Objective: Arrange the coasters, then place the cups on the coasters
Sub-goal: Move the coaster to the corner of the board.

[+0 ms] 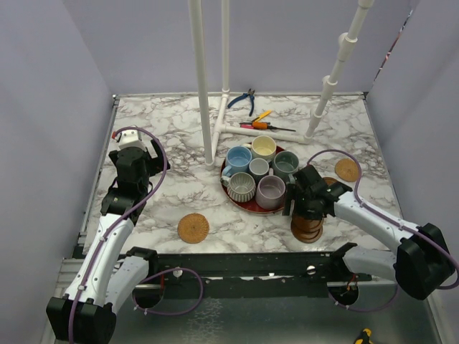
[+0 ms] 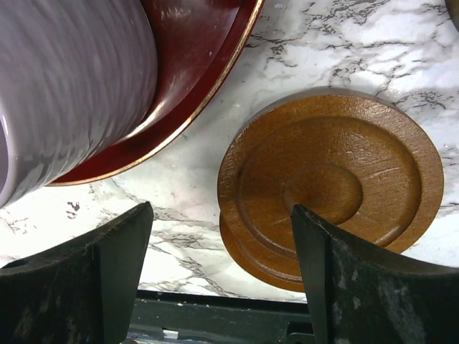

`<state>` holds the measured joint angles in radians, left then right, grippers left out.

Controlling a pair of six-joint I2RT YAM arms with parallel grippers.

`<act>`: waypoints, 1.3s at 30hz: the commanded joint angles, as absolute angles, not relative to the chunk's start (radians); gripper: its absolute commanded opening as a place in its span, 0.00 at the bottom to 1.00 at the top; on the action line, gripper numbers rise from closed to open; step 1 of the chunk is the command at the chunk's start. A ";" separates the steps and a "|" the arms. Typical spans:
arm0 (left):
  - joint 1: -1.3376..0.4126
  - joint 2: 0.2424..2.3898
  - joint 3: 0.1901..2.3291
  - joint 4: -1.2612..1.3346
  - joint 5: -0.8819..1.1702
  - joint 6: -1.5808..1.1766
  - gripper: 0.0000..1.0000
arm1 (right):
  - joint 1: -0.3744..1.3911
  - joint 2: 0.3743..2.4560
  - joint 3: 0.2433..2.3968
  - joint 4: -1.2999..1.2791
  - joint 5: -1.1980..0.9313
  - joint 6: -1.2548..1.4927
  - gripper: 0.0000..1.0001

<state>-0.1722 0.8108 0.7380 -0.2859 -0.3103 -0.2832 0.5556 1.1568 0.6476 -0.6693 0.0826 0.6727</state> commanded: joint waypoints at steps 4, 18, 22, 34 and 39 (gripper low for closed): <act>-0.170 0.811 0.726 -0.275 -0.286 -0.272 0.99 | 0.537 1.186 0.649 -0.631 0.078 0.646 0.82; -0.169 0.821 0.727 -0.275 -0.288 -0.275 0.99 | 0.545 1.200 0.622 -0.609 -0.040 0.653 0.72; -0.169 0.823 0.728 -0.275 -0.289 -0.276 0.99 | 0.565 1.180 0.622 -0.620 -0.041 0.665 0.72; -0.169 0.825 0.728 -0.274 -0.282 -0.276 0.99 | 0.707 1.174 0.609 -0.609 -0.035 0.758 0.70; -0.169 0.825 0.727 -0.275 -0.277 -0.278 0.99 | 0.766 1.198 0.610 -0.590 -0.036 0.791 0.69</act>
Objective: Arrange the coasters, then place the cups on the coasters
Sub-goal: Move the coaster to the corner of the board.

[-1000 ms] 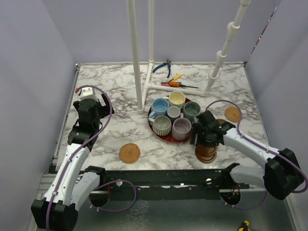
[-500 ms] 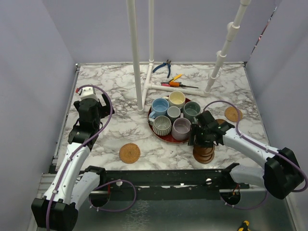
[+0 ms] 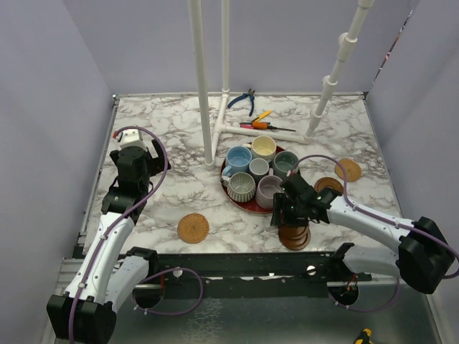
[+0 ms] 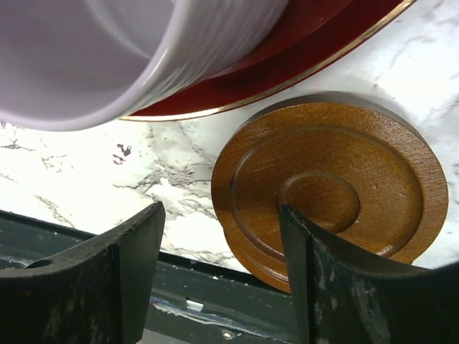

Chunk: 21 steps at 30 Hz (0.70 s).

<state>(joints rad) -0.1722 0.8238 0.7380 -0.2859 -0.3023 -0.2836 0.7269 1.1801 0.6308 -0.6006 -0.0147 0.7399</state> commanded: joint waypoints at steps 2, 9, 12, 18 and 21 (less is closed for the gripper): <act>-0.169 0.824 0.727 -0.274 -0.276 -0.278 0.99 | 0.791 1.206 0.616 -0.587 -0.031 0.801 0.68; -0.170 0.822 0.728 -0.274 -0.273 -0.279 0.99 | 0.884 1.242 0.646 -0.570 -0.008 0.823 0.68; -0.169 0.822 0.728 -0.274 -0.271 -0.279 0.99 | 0.927 1.278 0.661 -0.561 -0.006 0.832 0.68; -0.170 0.821 0.727 -0.274 -0.268 -0.281 0.99 | 1.018 1.361 0.722 -0.538 0.045 0.844 0.68; -0.169 0.821 0.727 -0.274 -0.267 -0.281 0.99 | 1.069 1.412 0.767 -0.541 0.071 0.845 0.68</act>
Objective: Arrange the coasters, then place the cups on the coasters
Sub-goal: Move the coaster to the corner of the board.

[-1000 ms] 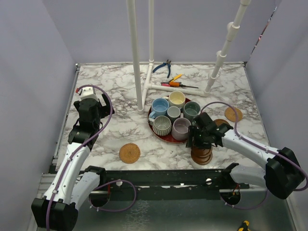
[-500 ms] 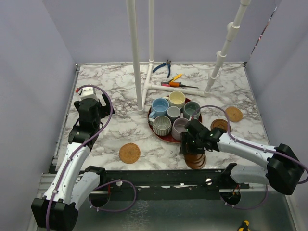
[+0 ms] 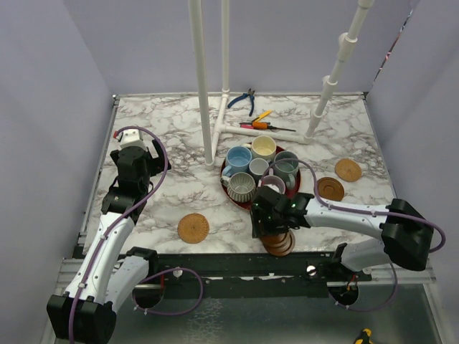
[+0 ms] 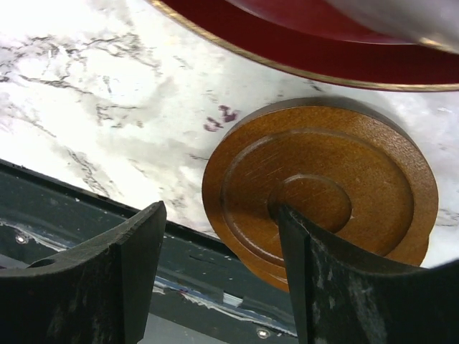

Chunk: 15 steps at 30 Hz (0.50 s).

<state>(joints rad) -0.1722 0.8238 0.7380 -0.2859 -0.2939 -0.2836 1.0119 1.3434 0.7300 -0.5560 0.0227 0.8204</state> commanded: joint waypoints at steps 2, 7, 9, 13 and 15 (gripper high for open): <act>-0.169 0.819 0.727 -0.274 -0.267 -0.281 0.99 | 1.099 1.446 0.800 -0.544 0.086 0.843 0.68; -0.169 0.817 0.728 -0.274 -0.267 -0.282 0.99 | 1.159 1.526 0.868 -0.542 0.107 0.835 0.68; -0.169 0.816 0.727 -0.275 -0.266 -0.281 0.99 | 1.177 1.552 0.897 -0.541 0.110 0.830 0.68; -0.169 0.816 0.726 -0.274 -0.267 -0.282 0.99 | 1.204 1.593 0.939 -0.525 0.108 0.815 0.68; -0.169 0.816 0.726 -0.274 -0.265 -0.281 0.99 | 1.212 1.609 0.958 -0.515 0.103 0.803 0.68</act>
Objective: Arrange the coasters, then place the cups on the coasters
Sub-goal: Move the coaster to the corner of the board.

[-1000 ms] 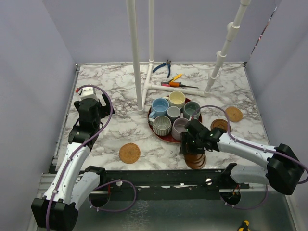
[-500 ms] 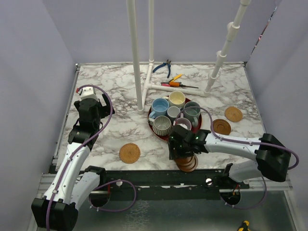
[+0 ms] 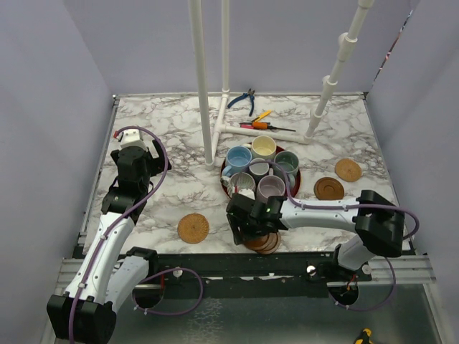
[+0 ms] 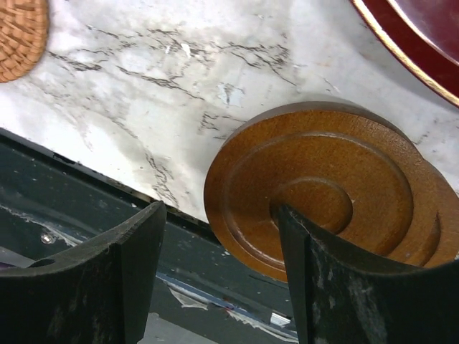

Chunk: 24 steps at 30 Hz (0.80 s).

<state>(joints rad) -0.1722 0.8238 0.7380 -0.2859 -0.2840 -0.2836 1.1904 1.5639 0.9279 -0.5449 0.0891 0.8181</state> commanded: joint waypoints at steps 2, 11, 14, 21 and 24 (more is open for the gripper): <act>-0.169 0.816 0.726 -0.274 -0.265 -0.281 0.99 | 1.219 1.618 0.974 -0.513 0.102 0.791 0.68; -0.169 0.815 0.726 -0.275 -0.268 -0.281 0.99 | 1.222 1.517 1.044 -0.632 0.157 0.808 0.76; -0.170 0.816 0.726 -0.275 -0.268 -0.282 0.99 | 1.200 1.462 1.002 -0.678 0.180 0.840 0.81; -0.169 0.820 0.726 -0.274 -0.263 -0.283 0.99 | 1.077 1.333 0.827 -0.663 0.113 0.884 0.82; -0.169 0.821 0.727 -0.274 -0.263 -0.283 0.99 | 1.015 1.290 0.757 -0.622 0.057 0.888 0.82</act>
